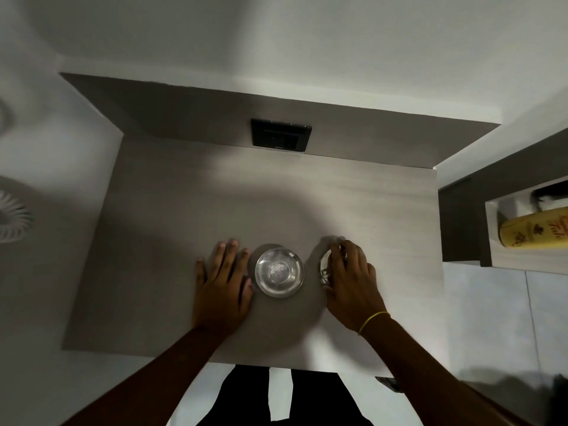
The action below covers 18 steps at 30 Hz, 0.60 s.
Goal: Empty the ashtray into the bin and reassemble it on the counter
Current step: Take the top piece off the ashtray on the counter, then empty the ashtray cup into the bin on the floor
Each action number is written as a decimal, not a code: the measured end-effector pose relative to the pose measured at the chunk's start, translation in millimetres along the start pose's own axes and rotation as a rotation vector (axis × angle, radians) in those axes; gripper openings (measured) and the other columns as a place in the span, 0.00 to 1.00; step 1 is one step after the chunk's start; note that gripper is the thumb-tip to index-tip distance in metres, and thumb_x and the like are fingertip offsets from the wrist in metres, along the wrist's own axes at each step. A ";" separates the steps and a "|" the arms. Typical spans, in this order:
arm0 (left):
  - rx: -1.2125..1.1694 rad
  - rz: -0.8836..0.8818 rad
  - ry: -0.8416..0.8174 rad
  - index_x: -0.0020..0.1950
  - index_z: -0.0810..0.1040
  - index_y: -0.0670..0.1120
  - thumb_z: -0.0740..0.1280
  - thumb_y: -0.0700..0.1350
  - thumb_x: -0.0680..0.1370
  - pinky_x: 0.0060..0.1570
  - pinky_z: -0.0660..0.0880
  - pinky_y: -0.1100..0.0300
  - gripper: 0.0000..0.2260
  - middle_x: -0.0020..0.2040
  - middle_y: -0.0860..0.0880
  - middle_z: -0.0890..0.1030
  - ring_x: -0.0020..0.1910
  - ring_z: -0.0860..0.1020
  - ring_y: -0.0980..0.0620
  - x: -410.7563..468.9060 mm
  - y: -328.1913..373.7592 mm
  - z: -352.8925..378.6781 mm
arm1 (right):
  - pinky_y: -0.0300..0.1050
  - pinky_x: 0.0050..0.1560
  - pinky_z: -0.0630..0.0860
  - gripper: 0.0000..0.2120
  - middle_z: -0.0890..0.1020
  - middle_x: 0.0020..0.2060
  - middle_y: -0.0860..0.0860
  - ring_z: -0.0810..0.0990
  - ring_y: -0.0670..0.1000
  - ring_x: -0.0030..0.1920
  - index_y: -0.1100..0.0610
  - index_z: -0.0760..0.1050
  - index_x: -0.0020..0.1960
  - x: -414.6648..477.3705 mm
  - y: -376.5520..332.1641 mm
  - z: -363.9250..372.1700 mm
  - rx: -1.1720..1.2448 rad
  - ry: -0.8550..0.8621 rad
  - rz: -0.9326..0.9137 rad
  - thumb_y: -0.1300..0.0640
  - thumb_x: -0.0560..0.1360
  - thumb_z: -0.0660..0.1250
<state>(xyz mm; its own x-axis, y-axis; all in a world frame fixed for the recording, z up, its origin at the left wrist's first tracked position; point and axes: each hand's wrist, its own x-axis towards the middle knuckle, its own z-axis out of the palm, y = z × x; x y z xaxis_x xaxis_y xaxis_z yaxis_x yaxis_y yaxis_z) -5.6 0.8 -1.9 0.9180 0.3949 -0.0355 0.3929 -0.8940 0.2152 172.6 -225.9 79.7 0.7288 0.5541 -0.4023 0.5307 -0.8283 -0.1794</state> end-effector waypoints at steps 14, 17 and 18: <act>0.005 -0.009 -0.005 0.84 0.68 0.46 0.57 0.55 0.84 0.79 0.58 0.27 0.29 0.87 0.41 0.65 0.88 0.60 0.39 1.3 -0.2 1.0 | 0.55 0.50 0.82 0.29 0.76 0.67 0.57 0.85 0.65 0.54 0.59 0.72 0.75 23.2 -68.7 3.5 0.208 -0.004 -0.171 0.64 0.74 0.69; 0.036 0.004 -0.019 0.85 0.67 0.46 0.57 0.56 0.84 0.79 0.58 0.28 0.29 0.87 0.41 0.64 0.87 0.60 0.38 1.9 -1.4 2.0 | 0.57 0.49 0.83 0.26 0.76 0.66 0.57 0.85 0.66 0.52 0.59 0.74 0.71 33.9 -73.7 5.3 0.187 -0.020 -0.153 0.65 0.73 0.68; 0.035 0.004 -0.019 0.85 0.67 0.46 0.57 0.56 0.84 0.80 0.58 0.28 0.29 0.87 0.41 0.64 0.87 0.60 0.38 2.1 -1.9 2.0 | 0.58 0.50 0.83 0.26 0.77 0.65 0.58 0.85 0.67 0.52 0.59 0.75 0.70 36.5 -72.8 4.9 0.215 -0.017 -0.134 0.66 0.73 0.69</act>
<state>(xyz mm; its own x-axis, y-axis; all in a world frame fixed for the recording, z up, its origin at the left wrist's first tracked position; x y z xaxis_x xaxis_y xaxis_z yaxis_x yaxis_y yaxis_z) -4.4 2.9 -4.4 0.9203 0.3874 -0.0534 0.3905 -0.9027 0.1808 158.5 -145.7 73.7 0.6495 0.6603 -0.3771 0.5164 -0.7471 -0.4186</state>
